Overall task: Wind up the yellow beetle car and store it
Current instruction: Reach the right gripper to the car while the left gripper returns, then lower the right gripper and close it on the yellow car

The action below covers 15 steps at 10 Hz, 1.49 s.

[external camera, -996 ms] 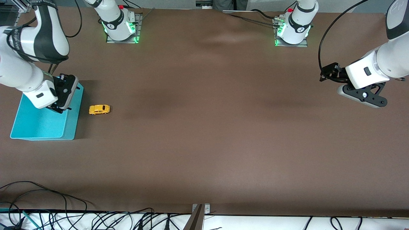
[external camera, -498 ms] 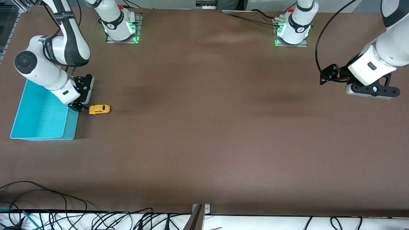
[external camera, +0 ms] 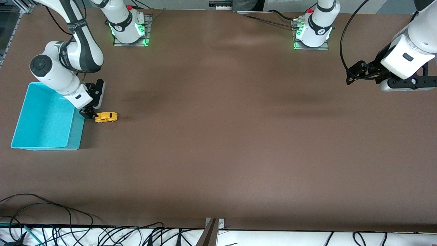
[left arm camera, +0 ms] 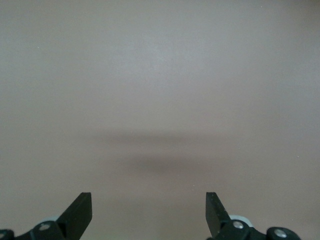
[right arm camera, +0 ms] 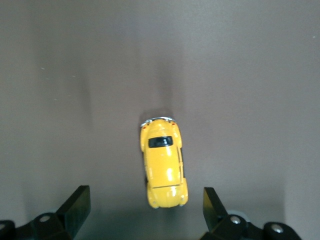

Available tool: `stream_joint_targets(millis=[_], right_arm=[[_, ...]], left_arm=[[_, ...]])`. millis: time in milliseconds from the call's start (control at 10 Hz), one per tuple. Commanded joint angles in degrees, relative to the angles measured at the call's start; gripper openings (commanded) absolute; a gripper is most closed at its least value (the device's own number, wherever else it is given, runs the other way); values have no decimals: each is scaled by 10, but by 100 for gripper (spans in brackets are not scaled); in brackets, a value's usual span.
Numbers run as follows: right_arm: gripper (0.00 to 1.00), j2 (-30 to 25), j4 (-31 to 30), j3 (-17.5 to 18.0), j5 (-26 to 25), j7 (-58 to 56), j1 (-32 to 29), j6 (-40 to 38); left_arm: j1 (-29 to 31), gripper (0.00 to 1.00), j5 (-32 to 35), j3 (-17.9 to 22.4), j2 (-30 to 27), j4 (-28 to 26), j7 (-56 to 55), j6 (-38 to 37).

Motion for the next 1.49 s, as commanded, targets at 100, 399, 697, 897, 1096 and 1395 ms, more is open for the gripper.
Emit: stream_joint_targets(millis=[100, 399, 697, 897, 1096, 1395], right_arm=[[100, 43, 0, 0, 7, -48, -6, 67], [100, 61, 0, 0, 6, -50, -11, 77], [100, 85, 2, 2, 5, -50, -11, 117], [100, 86, 3, 5, 5, -50, -12, 125], [97, 96, 3, 5, 5, -50, -10, 140], [66, 98, 3, 6, 7, -48, -10, 140]], left_arm=[[7, 100, -20, 4, -13, -9, 38, 10], [6, 100, -15, 3, -13, -8, 41, 8], [1, 100, -13, -5, -10, 2, 53, 2], [-1, 100, -7, -6, -9, 3, 64, 2], [3, 100, -1, -3, -8, 4, 109, 2], [3, 100, -1, -4, -8, 4, 112, -6]])
